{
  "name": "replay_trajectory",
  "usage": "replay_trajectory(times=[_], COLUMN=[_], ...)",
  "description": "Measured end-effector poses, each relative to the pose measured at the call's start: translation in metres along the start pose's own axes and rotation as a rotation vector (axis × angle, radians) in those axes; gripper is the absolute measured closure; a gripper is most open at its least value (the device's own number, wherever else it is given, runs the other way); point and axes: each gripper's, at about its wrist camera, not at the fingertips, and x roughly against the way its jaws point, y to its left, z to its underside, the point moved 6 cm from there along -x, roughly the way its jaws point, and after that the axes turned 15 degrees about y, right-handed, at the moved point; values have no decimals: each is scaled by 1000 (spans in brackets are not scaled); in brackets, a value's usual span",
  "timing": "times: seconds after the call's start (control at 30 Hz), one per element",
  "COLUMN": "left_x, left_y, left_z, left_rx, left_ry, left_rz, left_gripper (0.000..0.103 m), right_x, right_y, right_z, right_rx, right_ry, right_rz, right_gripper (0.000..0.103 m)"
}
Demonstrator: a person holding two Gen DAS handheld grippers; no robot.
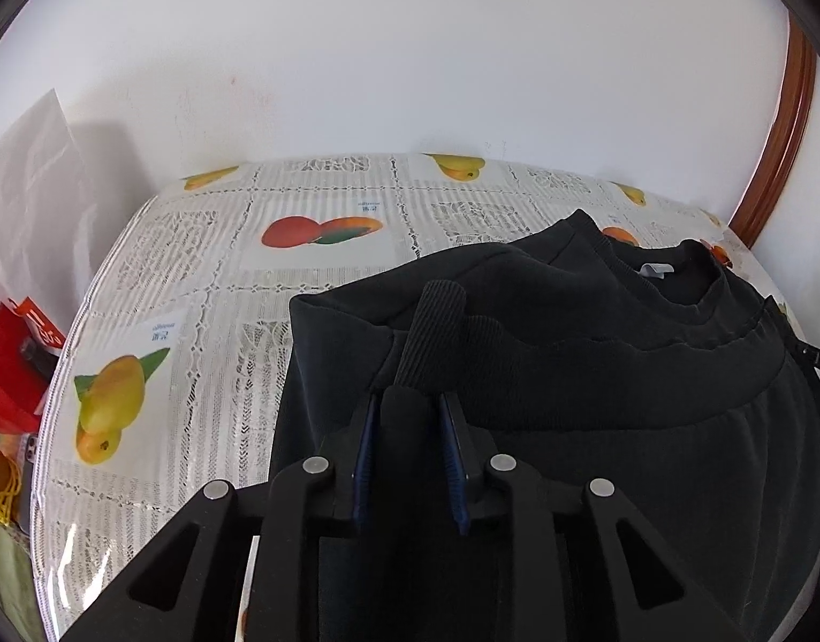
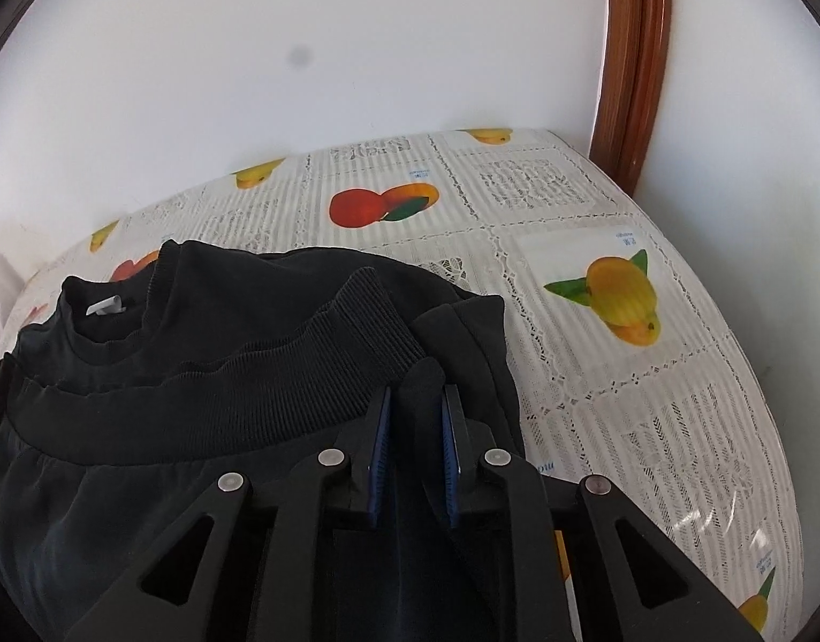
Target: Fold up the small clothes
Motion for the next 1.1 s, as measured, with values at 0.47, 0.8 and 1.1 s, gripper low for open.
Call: replay_trajectory(times=[0.47, 0.8, 1.1], left_x=[17, 52, 73], left_y=[15, 36, 55], left_z=[48, 115, 177], left_rx=[-2, 1, 42], left_ry=[70, 76, 70], left_rz=[1, 52, 76], left_gripper=[58, 53, 48], right_x=[41, 74, 122], right_y=[-10, -44, -12], right_z=[52, 144, 176], right_rx=[55, 14, 46], right_ry=[-55, -73, -88], right_rz=[86, 150, 209], right_gripper=[68, 66, 65])
